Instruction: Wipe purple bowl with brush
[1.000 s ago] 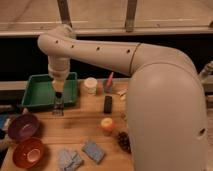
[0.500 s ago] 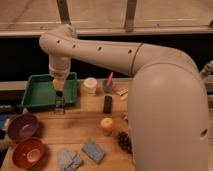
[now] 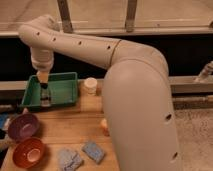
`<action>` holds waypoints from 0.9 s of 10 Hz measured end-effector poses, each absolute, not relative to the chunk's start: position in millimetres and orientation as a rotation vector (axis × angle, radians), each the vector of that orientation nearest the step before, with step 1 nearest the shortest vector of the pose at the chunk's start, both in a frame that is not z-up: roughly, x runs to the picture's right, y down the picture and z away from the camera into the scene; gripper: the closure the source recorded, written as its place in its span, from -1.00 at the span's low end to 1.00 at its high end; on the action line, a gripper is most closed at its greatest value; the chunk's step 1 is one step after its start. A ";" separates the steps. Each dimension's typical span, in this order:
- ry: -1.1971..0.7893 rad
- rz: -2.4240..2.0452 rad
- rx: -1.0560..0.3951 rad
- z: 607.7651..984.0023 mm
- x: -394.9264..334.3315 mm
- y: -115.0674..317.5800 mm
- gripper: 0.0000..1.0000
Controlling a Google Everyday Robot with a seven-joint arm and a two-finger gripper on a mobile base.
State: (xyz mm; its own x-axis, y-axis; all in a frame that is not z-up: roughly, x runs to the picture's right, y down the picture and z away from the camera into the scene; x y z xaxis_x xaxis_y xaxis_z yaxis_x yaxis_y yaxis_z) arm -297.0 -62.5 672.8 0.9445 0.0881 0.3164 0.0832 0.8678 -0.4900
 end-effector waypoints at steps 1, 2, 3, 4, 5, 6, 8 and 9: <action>-0.358 -0.022 -0.513 670.3 -307.6 -65.8 1.00; -0.386 -0.063 -0.507 665.2 -327.2 -64.1 1.00; -0.414 -0.104 -0.509 658.5 -346.3 -56.8 1.00; -0.438 -0.139 -0.518 654.1 -361.6 -48.2 1.00; -0.468 -0.171 -0.533 649.3 -377.7 -37.2 1.00; -0.479 -0.177 -0.539 646.6 -382.0 -34.0 1.00; -0.471 -0.172 -0.532 649.8 -377.3 -37.3 1.00; -0.473 -0.175 -0.534 649.0 -379.4 -36.0 1.00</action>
State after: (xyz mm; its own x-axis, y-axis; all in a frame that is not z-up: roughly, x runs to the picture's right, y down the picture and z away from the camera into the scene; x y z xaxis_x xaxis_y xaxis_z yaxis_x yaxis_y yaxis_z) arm -379.4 -36.0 649.0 0.8784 -0.0389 0.4762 0.2803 0.8492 -0.4476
